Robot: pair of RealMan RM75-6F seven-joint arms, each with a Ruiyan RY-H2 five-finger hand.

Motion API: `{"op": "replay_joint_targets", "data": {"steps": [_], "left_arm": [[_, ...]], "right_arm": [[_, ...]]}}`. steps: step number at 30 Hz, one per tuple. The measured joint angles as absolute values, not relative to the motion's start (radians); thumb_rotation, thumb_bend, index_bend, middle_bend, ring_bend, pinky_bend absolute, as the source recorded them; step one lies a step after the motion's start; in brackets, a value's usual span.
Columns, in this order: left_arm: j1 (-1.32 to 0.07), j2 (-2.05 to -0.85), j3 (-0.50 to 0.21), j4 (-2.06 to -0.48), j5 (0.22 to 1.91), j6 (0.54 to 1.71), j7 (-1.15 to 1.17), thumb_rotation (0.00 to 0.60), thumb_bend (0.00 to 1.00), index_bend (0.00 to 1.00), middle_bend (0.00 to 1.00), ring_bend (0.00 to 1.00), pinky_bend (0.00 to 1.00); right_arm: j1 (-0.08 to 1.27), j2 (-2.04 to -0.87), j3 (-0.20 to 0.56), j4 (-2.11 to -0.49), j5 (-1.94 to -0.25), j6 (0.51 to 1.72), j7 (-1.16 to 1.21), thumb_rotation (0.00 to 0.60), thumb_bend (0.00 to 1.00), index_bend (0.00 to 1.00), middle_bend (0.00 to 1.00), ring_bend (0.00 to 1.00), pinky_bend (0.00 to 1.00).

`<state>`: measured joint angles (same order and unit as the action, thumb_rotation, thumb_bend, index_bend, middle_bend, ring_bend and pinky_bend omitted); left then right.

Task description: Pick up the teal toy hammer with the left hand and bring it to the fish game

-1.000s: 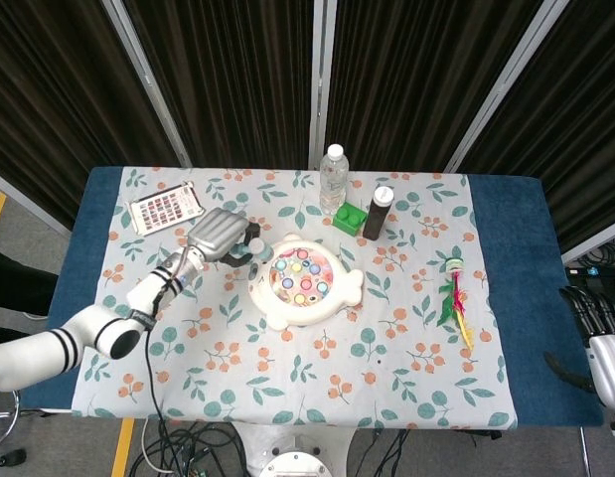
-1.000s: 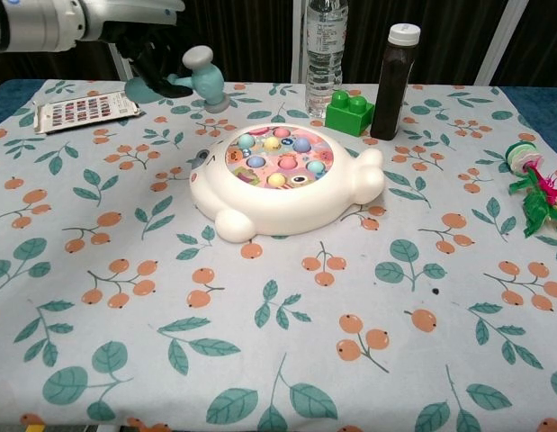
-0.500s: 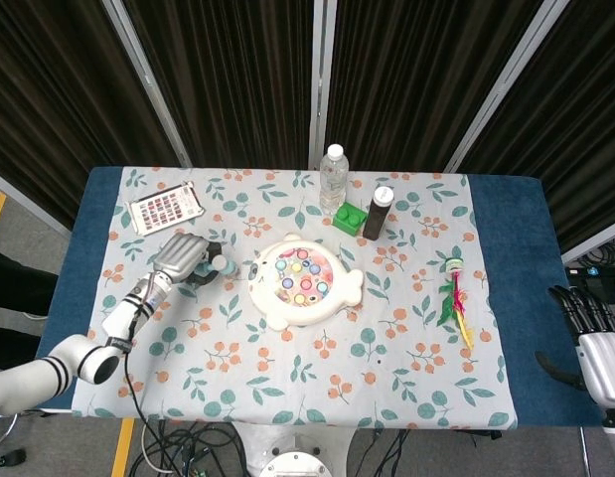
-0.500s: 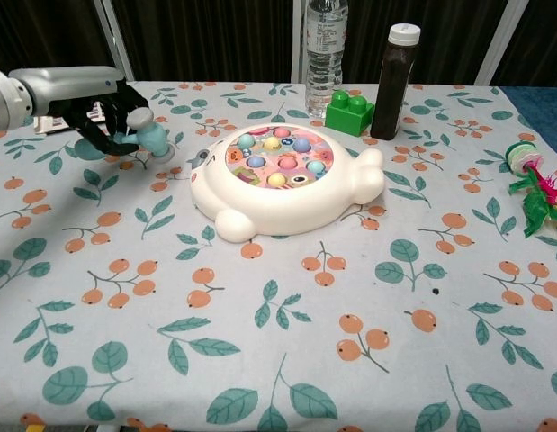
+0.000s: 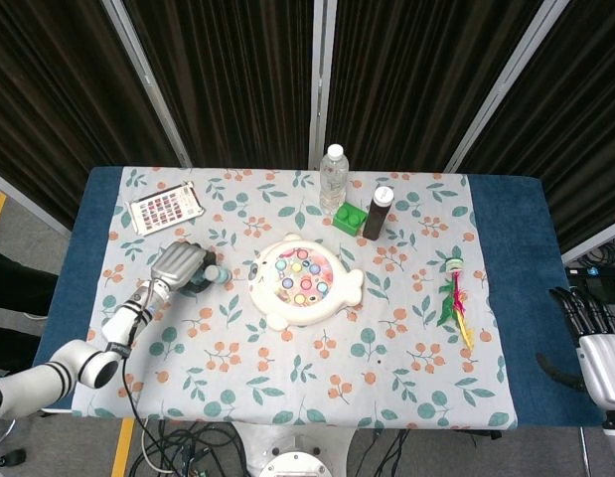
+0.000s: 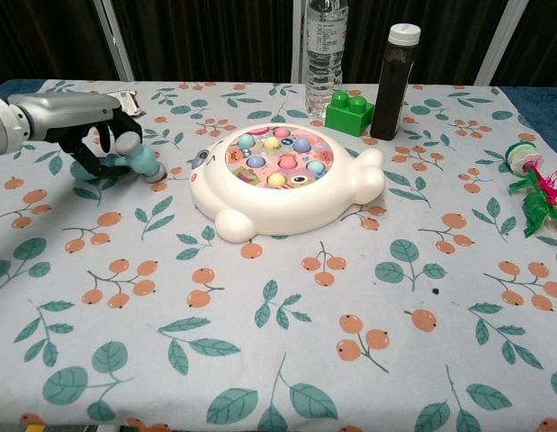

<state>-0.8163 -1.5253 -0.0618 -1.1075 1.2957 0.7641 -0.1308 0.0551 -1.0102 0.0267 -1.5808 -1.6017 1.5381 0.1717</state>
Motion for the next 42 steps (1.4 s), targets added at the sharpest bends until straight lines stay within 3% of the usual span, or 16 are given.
{"op": "replay_joint_targets", "data": {"steps": [11,17,20,23,32,36,42], "left_arm": [[-0.804,-1.509,-0.073,-1.137,1.279,0.752,-0.098,0.6,0.37,0.37,0.38,0.3,0.37],[-0.799,-1.494,-0.078,-1.165,1.27,0.747,-0.082,0.6,0.34,0.26,0.3,0.22,0.36],[-0.793,-1.484,-0.084,-1.183,1.267,0.755,-0.081,0.6,0.33,0.17,0.22,0.14,0.3],[-0.782,-1.467,-0.094,-1.207,1.268,0.783,-0.089,0.6,0.32,0.1,0.14,0.06,0.18],[-0.647,-1.337,-0.137,-1.349,1.251,1.042,-0.108,0.6,0.29,0.14,0.16,0.05,0.14],[-0.51,-1.26,-0.139,-1.442,1.217,1.218,-0.09,0.6,0.28,0.21,0.18,0.05,0.14],[-0.299,-1.188,-0.097,-1.555,1.206,1.457,-0.051,0.6,0.28,0.21,0.18,0.05,0.13]], "right_arm": [[0.053,-1.01,0.026,-1.579,-1.604,1.543,0.175,0.6,0.15,0.0,0.09,0.0,0.0],[0.052,-1.009,0.026,-1.58,-1.606,1.546,0.176,0.6,0.15,0.0,0.09,0.0,0.0],[0.052,-1.009,0.027,-1.579,-1.606,1.547,0.177,0.6,0.15,0.0,0.09,0.0,0.0],[0.053,-1.007,0.028,-1.579,-1.606,1.545,0.178,0.6,0.15,0.0,0.09,0.0,0.0],[0.076,-0.981,0.033,-1.571,-1.614,1.522,0.218,0.6,0.15,0.0,0.09,0.0,0.0],[0.099,-0.973,0.038,-1.555,-1.622,1.503,0.259,0.6,0.15,0.0,0.09,0.0,0.0],[0.126,-0.985,0.039,-1.527,-1.648,1.49,0.296,0.6,0.15,0.0,0.09,0.0,0.0]]}}
